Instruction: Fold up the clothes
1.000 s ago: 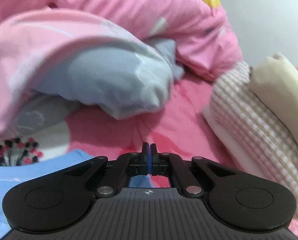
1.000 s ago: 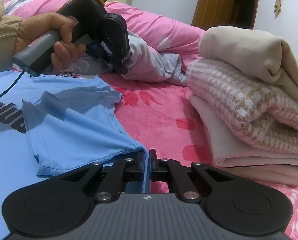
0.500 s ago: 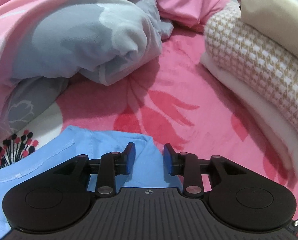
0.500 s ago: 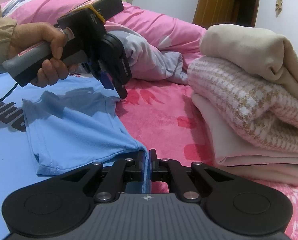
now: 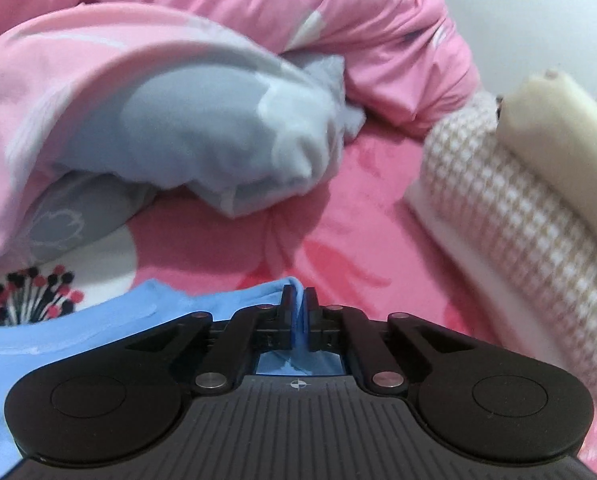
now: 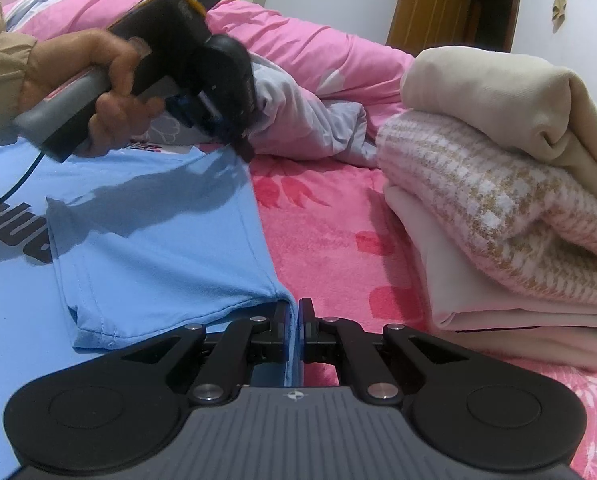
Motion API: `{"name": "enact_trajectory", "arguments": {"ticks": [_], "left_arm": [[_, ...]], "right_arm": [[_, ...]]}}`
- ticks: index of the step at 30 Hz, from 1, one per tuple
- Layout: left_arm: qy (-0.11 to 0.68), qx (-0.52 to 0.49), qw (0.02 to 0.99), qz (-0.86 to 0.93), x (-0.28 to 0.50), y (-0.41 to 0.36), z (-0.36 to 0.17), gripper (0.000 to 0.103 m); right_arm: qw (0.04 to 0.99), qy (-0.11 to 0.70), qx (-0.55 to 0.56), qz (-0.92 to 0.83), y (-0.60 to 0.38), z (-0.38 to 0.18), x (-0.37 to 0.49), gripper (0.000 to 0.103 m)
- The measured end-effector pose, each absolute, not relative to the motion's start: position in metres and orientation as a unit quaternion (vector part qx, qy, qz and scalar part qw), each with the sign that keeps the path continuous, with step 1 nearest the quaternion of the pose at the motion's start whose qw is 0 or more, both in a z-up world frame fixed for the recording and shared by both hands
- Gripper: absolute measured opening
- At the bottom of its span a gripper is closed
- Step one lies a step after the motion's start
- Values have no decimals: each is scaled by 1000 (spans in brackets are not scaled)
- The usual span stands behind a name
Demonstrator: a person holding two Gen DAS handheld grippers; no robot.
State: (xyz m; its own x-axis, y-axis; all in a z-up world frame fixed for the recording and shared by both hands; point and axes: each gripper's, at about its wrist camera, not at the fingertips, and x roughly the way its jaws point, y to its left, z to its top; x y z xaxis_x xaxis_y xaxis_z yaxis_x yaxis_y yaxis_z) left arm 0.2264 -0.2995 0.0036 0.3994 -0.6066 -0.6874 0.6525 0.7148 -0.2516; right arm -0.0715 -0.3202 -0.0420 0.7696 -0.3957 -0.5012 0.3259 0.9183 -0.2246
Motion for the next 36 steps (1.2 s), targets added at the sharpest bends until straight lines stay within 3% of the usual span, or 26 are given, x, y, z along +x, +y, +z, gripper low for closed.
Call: {"name": "enact_trajectory", "arguments": {"ticks": [13,20,22,24,30,36], "left_arm": [[374,47,850,-367,235,-328,-31,1],[381,24,851,-361,241,-319,-31,8],[377,14,857,-350,242,-314,-25,16],[367,0,866,-338,244,-305,-17,35],[339,-25,886,-314,238,-260,17,36],[322,53,890,-319,189,-223,27,36]], "right_arm": [[936,284,-35,-205,-328,-41,-78,5],[935,291,-19,-204,-334,-41,-81,8],[934,292,-18,-203,-336,-41,-80,11],[934,292,-16,-204,-337,-41,-79,15],[932,295,-9,-210,-340,-41,-79,28],[932,295,11,-211,-348,-35,-87,42]]}}
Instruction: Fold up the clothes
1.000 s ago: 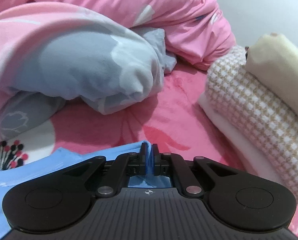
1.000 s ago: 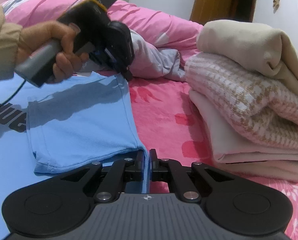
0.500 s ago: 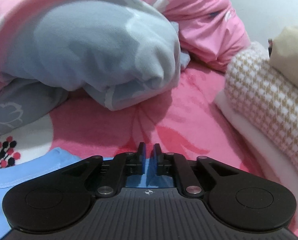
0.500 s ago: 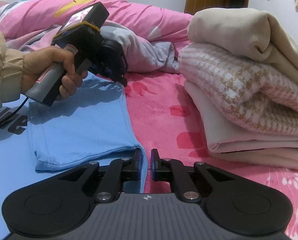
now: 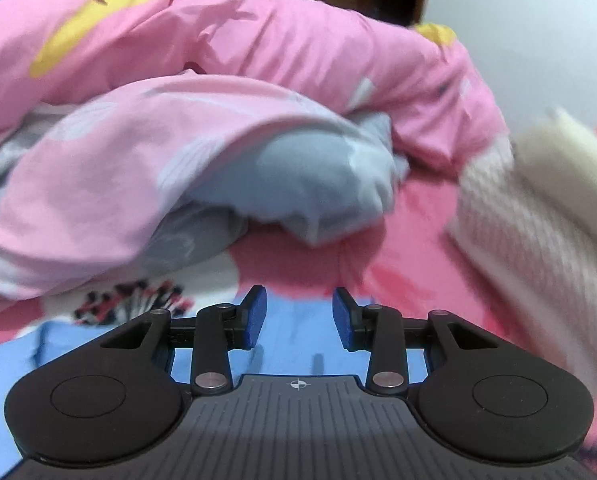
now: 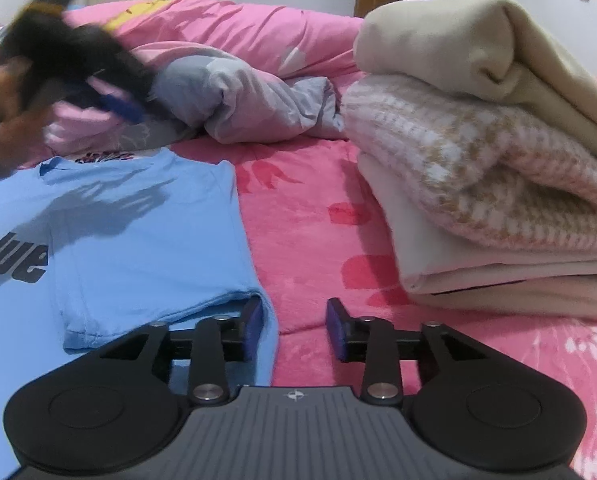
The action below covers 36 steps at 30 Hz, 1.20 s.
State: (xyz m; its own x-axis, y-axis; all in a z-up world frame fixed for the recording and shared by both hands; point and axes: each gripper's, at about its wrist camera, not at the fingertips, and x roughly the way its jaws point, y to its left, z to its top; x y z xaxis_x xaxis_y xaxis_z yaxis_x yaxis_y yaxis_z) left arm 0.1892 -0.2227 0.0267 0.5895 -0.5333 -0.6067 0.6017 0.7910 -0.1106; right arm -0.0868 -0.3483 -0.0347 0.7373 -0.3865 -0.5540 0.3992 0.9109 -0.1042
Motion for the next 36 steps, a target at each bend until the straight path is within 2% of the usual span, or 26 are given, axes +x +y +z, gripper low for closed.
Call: {"name": "enact_trajectory", "arguments": {"ticks": [6,8,9,10,13,16,23,31,36], "left_arm": [[308,143,875,-345,144,-206,6,36],[312,155,871,-347,134,-202,-6,36],[313,158,870,-347,131,-200,-11,36],[314,161,869,-347,128,-198,-16,36],[317,157,869,-347,125,-196,-28,36],[313,143,872,-347,123,-191,-34,36],[312,119,874,-354,127,-184,-37,36],[289,128,885,-342,111,-170,-23,37],[285,160,885,-331,95,-173,-35,43]], "right_arm": [[929,283,15,-239,-332,-9,-115,42],[942,266,53,-200,-324,2,-117,27],[948,259,71,-173,-318,6,-115,14],[952,258,77,-147,-310,8,-106,12],[954,277,70,-95,-289,3,-79,11],[938,329,71,-84,-286,-20,-62,11],[927,359,66,-90,-284,-26,-91,11],[941,315,71,-101,-288,12,-87,12],[943,310,94,-79,-306,25,-40,13]]}}
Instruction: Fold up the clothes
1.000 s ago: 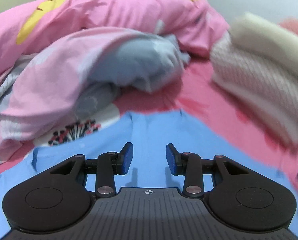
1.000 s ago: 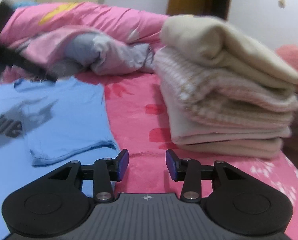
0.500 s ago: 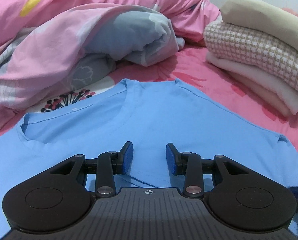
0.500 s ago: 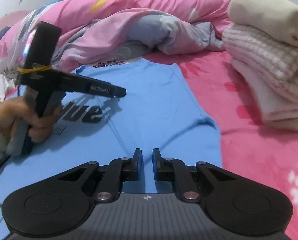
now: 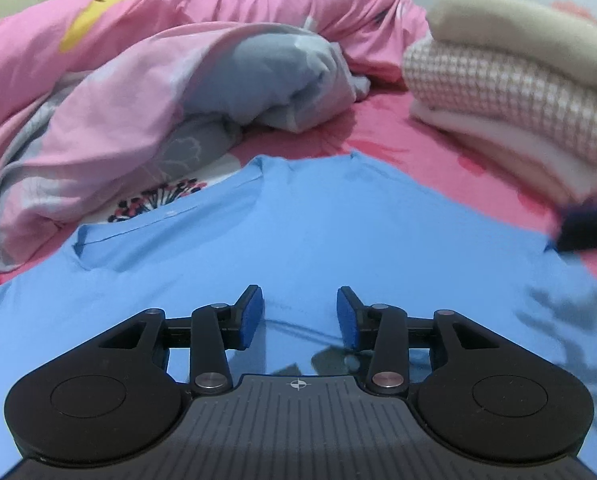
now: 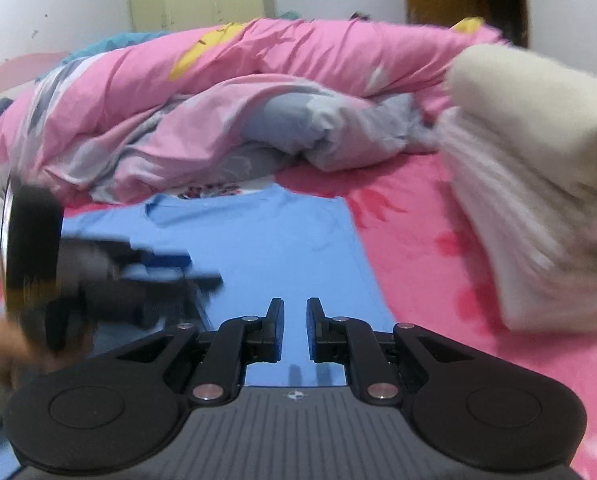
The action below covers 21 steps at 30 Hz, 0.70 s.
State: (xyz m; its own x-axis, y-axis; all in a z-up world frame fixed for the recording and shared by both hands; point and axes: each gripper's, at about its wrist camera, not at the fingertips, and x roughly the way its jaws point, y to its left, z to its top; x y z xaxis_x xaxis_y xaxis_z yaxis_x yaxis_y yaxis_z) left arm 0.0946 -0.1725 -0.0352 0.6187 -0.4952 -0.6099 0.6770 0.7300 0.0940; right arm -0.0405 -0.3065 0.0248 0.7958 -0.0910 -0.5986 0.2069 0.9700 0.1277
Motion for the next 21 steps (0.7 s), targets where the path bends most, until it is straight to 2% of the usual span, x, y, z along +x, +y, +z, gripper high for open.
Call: {"name": "enact_trajectory", "arguments": {"ticks": [6,12,17,21], "left_arm": [[280,132,895,-320,98,-163,-42,54],[286,116,895,-323,100,-159,-44,55],[284,116,896,-323,98,-159,-44,55],[286,111,895,-324,100,-158,-43,56]], "right_arm": [[930,332,132,-85,-352,7,54,12],[897,370,206,-121,-408,-38,132,8],[900,331,204,-195,-428,-20,129,8],[904,307,246,-166,-422,8,80,9]]}}
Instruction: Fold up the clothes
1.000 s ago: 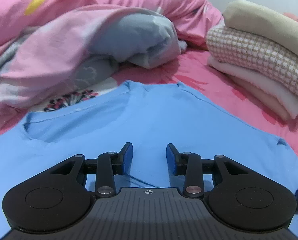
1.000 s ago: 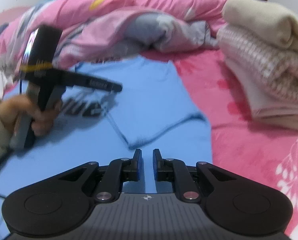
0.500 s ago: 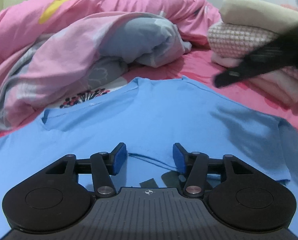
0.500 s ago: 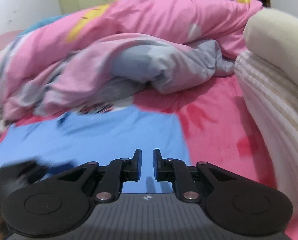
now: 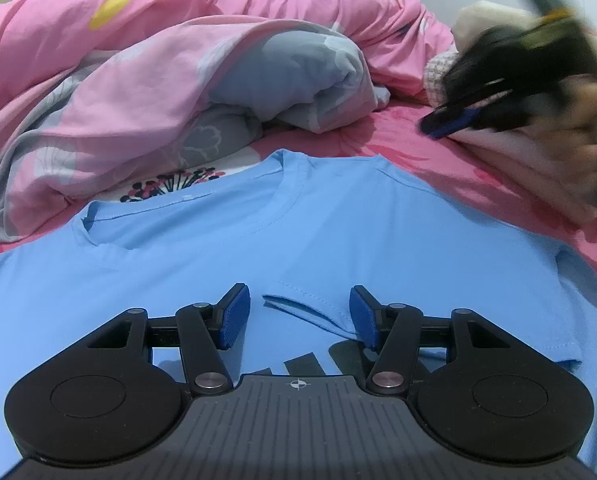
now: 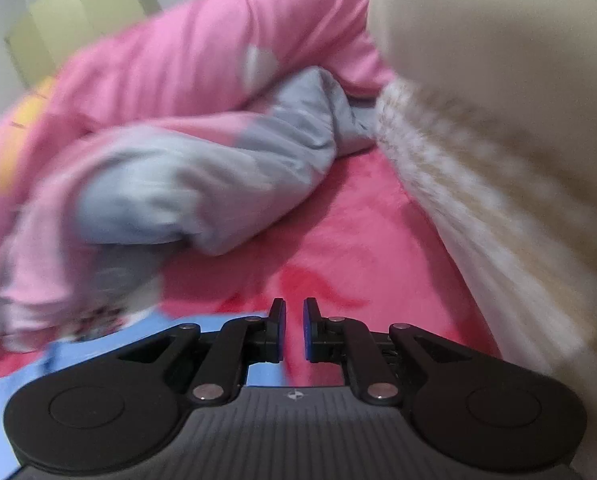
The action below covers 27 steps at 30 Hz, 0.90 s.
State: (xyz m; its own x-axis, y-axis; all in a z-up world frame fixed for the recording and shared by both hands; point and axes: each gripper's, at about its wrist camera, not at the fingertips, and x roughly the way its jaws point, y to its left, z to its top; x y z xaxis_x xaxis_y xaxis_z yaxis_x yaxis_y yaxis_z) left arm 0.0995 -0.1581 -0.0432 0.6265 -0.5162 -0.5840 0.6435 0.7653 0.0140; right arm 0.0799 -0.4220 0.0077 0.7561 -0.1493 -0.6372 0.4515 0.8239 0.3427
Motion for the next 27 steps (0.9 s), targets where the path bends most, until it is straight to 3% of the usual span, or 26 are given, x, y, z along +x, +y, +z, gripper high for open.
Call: {"name": "enact_trajectory", "arguments": {"ticks": [5,11,12,15,21,27], "left_arm": [[287,110,895,-324,100,-158,-43,56],[288,107,894,-325,100,-157,-43,57],[289,106,894,-325,100,-157,-43,57],[290,104,894,-326,101,-156,-43,57],[290,104,894,-326,100,-157,-43,58],[289,106,895,-324,99,-157,-43,59]], "right_arm": [[894,315,294,-122,-402,15,2,10],[859,350,338,-158,-411,-26,-47,10],[851,348,351,-176,-418,-32,-54,5],[845,318,378,-203,-425,-26,-76,8],[880,275,357,-148,-383,10,-83,10],[861,306,400,-74,-351,-17,-64,10]]}}
